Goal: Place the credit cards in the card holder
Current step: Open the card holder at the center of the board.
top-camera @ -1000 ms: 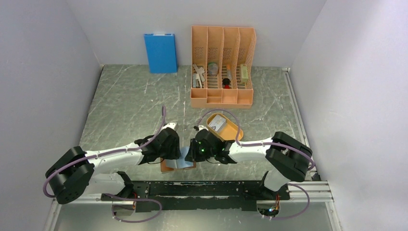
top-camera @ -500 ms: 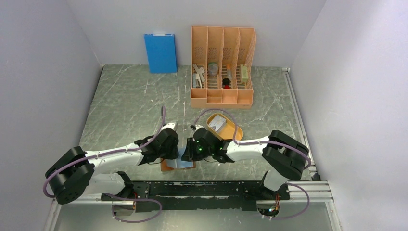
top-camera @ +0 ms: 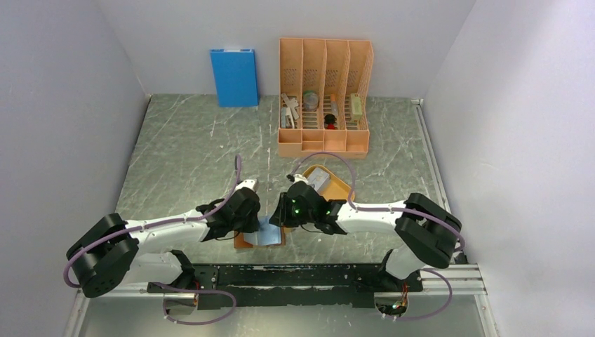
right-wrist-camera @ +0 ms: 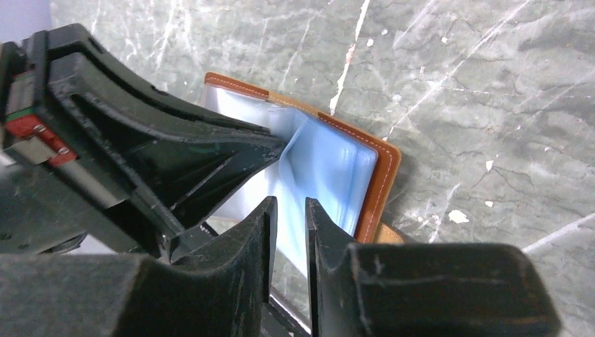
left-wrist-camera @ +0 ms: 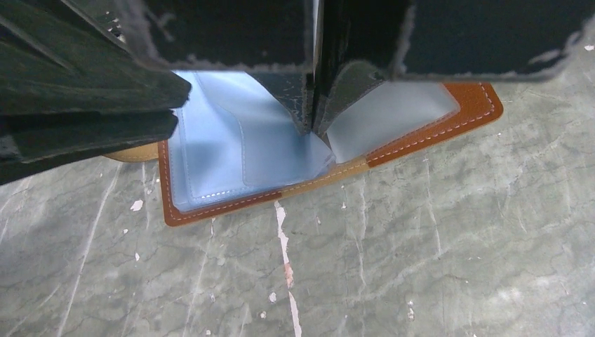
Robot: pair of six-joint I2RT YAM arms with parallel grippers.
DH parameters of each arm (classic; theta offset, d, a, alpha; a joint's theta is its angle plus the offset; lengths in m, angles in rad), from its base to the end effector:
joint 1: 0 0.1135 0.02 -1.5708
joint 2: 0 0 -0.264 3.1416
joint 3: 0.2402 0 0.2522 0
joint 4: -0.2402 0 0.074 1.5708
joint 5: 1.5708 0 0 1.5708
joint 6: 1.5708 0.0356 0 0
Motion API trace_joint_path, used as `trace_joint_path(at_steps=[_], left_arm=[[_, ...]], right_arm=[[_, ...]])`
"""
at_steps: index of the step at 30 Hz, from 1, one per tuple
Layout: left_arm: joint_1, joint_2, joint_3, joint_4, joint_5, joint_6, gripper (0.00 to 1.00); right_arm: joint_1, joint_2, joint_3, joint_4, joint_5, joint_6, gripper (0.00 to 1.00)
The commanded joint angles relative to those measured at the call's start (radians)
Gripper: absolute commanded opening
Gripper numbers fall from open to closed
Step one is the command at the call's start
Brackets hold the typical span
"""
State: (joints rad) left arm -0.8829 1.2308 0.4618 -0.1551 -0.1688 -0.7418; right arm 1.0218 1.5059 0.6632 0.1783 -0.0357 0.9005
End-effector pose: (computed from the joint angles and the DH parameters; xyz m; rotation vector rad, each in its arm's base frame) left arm 0.1414 -0.1627 0.1481 0.1072 2.5374 -0.4698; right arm 0.1539 0.2540 0.1665 -0.1707 2.4575 1.0087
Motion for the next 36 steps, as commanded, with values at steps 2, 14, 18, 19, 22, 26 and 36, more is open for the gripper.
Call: trace_joint_path(at_steps=[2,14,18,19,22,26,36], left_arm=[[-0.003,0.029,-0.041,-0.026,-0.027,-0.002,0.05],[-0.003,0.026,-0.036,-0.024,-0.019,-0.004,0.05],[-0.003,0.017,-0.025,-0.033,-0.019,-0.004,0.05],[-0.003,0.013,-0.023,-0.036,-0.02,-0.005,0.05],[-0.002,0.001,-0.012,-0.051,-0.018,-0.007,0.05],[-0.002,-0.029,0.014,-0.084,-0.018,-0.009,0.2],[-0.002,-0.134,0.078,-0.186,-0.042,-0.004,0.45]], right_arm=[[-0.003,0.06,0.069,-0.073,0.008,-0.014,0.23],[-0.004,0.143,0.101,-0.033,-0.085,-0.038,0.2],[0.0,0.17,0.118,-0.024,-0.121,-0.049,0.2],[0.001,0.173,0.12,-0.022,-0.128,-0.051,0.2],[0.004,0.181,0.129,-0.016,-0.148,-0.059,0.2],[0.007,0.183,0.129,-0.01,-0.152,-0.057,0.21],[0.013,0.191,0.139,-0.001,-0.161,-0.054,0.21]])
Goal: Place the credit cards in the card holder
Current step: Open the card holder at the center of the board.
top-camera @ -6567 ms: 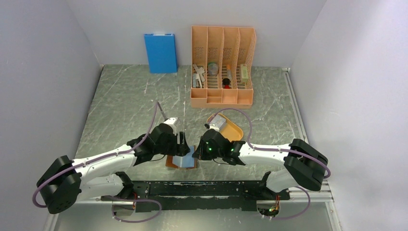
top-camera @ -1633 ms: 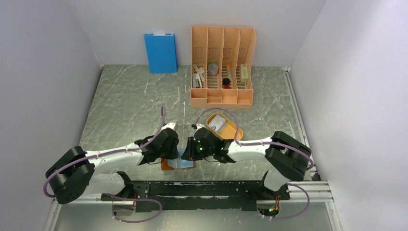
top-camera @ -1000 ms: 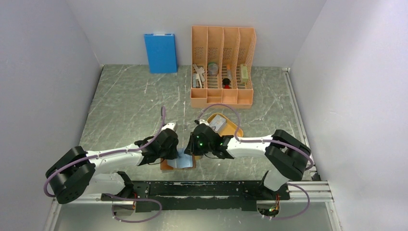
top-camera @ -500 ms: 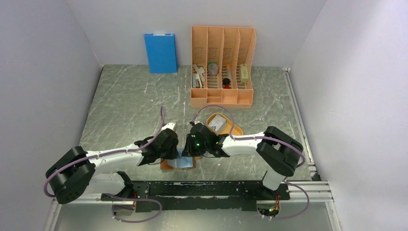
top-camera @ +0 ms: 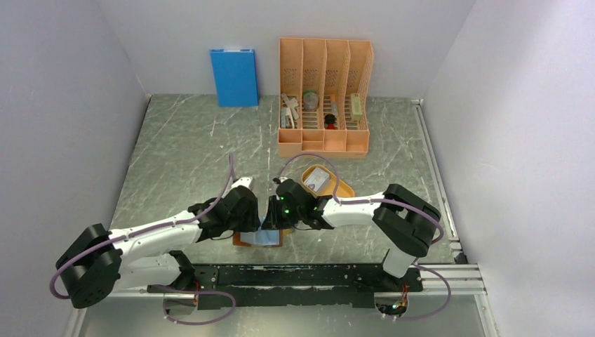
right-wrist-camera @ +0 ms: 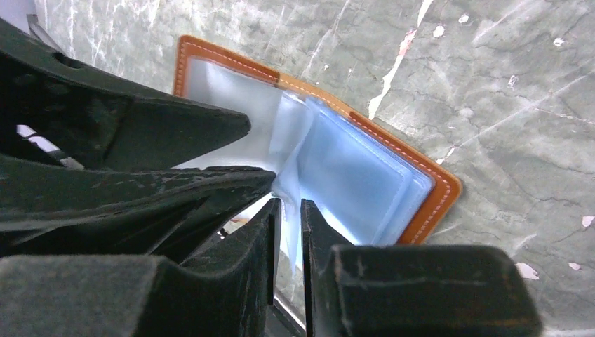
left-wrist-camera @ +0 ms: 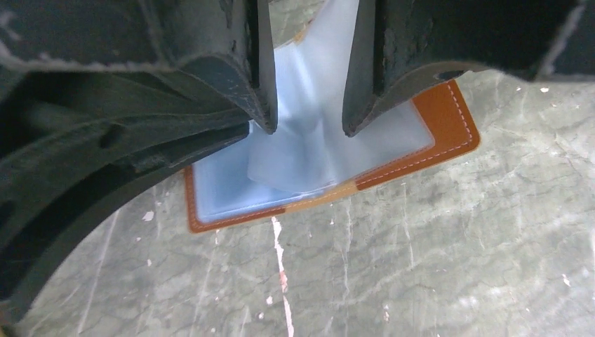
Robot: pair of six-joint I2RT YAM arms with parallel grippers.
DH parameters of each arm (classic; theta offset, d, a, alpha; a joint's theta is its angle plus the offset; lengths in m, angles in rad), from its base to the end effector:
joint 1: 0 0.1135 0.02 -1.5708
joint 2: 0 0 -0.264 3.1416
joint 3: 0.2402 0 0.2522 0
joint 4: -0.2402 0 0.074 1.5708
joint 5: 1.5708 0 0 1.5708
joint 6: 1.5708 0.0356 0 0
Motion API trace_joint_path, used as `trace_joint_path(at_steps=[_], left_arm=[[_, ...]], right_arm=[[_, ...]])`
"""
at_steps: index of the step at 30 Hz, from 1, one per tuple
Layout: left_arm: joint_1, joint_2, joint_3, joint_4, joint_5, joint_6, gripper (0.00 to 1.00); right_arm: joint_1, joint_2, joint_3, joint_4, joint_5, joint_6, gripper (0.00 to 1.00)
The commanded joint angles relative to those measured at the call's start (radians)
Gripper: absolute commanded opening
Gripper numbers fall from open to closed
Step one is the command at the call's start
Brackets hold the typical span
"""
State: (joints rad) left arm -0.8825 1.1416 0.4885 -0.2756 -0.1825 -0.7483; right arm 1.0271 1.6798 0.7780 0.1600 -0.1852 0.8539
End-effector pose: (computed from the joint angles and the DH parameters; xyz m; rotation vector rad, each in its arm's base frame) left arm 0.1361 -0.1553 0.1651 0.0931 2.5352 -0.4548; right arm 0.1641 0.2841 0.1474 -0.3297 2.5736 1.0634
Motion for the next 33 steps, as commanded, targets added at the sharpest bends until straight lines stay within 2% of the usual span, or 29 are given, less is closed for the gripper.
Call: trace_joint_path(at_steps=[1,15,23,33], left_arm=[[-0.003,-0.053,0.057,-0.076,-0.033,0.002,0.45],[-0.003,-0.14,0.079,-0.175,-0.113,-0.012,0.47],[-0.003,-0.179,0.104,-0.243,-0.19,-0.038,0.52],[-0.003,-0.245,0.134,-0.347,-0.274,-0.071,0.52]], right_arm=[[0.01,0.019,0.029,0.018,-0.012,-0.007,0.21],[0.035,0.065,0.09,0.021,-0.029,-0.009,0.21],[0.05,0.074,0.113,0.059,-0.057,-0.014,0.29],[0.064,0.174,0.189,0.068,-0.094,-0.029,0.3]])
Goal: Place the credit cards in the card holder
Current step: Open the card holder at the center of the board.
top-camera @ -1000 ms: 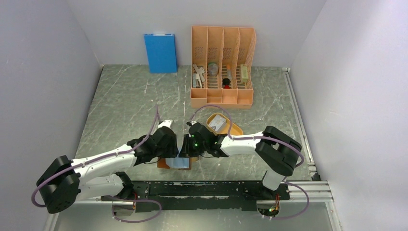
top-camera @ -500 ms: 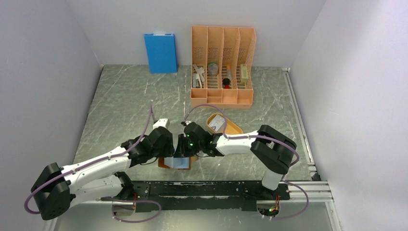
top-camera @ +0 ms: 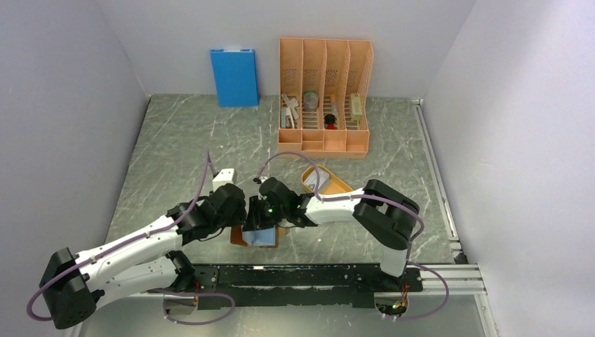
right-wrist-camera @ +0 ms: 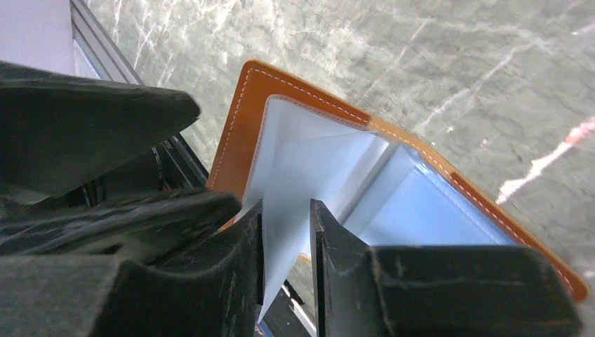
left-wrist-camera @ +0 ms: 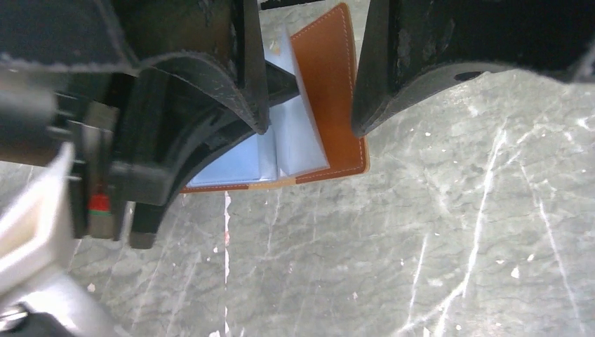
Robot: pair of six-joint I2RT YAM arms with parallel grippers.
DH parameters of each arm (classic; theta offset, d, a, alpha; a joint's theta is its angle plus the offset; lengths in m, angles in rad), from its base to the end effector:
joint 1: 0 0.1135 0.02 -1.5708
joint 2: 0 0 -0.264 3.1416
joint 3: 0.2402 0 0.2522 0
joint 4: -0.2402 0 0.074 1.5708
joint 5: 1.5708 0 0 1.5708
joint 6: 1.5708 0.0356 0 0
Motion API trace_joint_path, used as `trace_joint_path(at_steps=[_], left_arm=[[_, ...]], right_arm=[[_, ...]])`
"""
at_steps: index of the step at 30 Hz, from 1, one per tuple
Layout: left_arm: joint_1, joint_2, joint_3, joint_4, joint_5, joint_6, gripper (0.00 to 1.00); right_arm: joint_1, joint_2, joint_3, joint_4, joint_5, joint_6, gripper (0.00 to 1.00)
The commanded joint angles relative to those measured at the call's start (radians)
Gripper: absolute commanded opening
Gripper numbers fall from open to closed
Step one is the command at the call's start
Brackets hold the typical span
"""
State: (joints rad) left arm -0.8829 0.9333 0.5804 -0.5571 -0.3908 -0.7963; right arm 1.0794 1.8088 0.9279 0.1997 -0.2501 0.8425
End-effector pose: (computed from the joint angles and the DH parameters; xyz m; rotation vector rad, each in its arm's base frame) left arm 0.1242 -0.1298 0.2129 -0.0590 2.4093 -0.2961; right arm 0.1662 0.3292 0.1510 -0.4566 2.5338 1.1892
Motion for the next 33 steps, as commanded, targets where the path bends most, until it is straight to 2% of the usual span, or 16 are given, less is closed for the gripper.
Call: trace_joint_path(at_steps=[1,12,19,33], left_arm=[[-0.002,-0.042,0.045,-0.075,-0.071,-0.028,0.52],[0.009,-0.037,0.063,-0.105,-0.095,-0.064,0.52],[0.045,-0.042,0.036,-0.028,0.007,-0.07,0.49],[0.117,0.047,-0.041,0.11,0.252,-0.037,0.59]], right_arm=[[0.015,0.059,0.05,0.031,-0.032,-0.019,0.31],[0.053,0.103,0.083,0.062,-0.039,-0.029,0.51],[0.068,0.069,0.046,0.081,-0.022,-0.056,0.5],[0.088,0.036,0.005,0.11,0.012,-0.089,0.54]])
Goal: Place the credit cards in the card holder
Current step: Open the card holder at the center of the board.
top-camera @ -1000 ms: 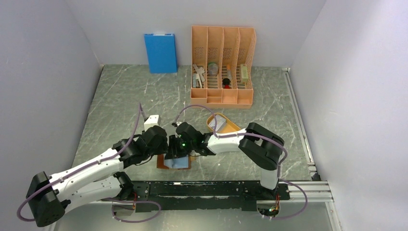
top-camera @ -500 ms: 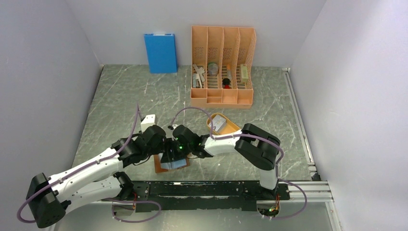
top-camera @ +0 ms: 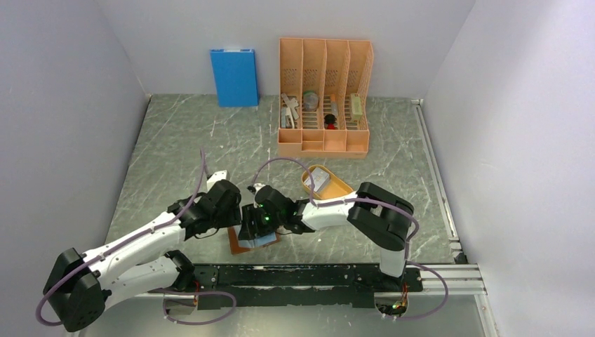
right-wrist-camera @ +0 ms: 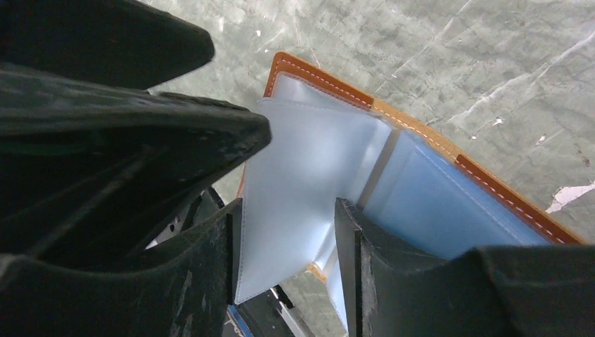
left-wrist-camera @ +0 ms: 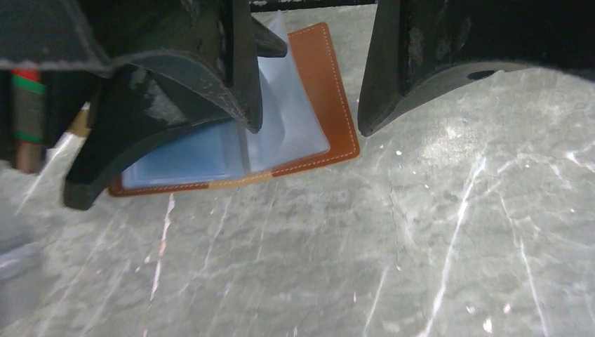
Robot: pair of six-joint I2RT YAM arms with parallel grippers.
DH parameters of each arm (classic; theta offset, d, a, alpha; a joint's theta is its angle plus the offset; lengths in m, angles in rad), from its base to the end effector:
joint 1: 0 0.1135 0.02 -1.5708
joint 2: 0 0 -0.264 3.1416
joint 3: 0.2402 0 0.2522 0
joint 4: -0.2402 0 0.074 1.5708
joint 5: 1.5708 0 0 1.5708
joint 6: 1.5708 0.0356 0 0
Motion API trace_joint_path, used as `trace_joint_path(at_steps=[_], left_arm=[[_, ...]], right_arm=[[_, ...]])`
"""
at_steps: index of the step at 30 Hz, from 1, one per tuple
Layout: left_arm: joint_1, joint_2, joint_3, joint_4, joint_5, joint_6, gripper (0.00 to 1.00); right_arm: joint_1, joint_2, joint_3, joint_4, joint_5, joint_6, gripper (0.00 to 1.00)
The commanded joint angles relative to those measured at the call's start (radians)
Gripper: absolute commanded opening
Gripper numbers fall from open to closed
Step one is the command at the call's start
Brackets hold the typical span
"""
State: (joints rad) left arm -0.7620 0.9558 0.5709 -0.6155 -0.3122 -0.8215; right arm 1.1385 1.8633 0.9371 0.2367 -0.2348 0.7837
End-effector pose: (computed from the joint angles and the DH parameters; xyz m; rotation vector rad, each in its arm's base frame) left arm 0.1345 -0.1132 0.2020 -0.1907 2.5099 -0.2466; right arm 0.1496 0.3440 0.1374 -0.5948 2.5068 1.1682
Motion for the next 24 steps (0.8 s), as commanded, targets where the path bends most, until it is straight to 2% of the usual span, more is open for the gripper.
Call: trace_joint_path(at_steps=[1,5,11,19,24], left_arm=[[-0.004,0.029,-0.042,0.181,0.191,-0.013,0.59],[-0.002,0.024,-0.079,0.228,0.232,-0.028,0.62],[0.006,-0.031,-0.112,0.261,0.245,-0.085,0.75],[0.046,-0.166,-0.136,0.281,0.262,-0.142,0.78],[0.052,-0.112,-0.136,0.316,0.302,-0.123,0.75]], right_arm=[[0.029,-0.018,-0.006,0.078,-0.004,-0.028,0.55],[0.031,-0.019,-0.016,0.094,-0.007,-0.026,0.55],[0.031,-0.039,-0.044,0.108,0.015,-0.021,0.58],[0.031,-0.117,-0.164,0.226,0.05,0.0,0.59],[0.03,-0.139,-0.185,0.247,0.037,-0.006,0.55]])
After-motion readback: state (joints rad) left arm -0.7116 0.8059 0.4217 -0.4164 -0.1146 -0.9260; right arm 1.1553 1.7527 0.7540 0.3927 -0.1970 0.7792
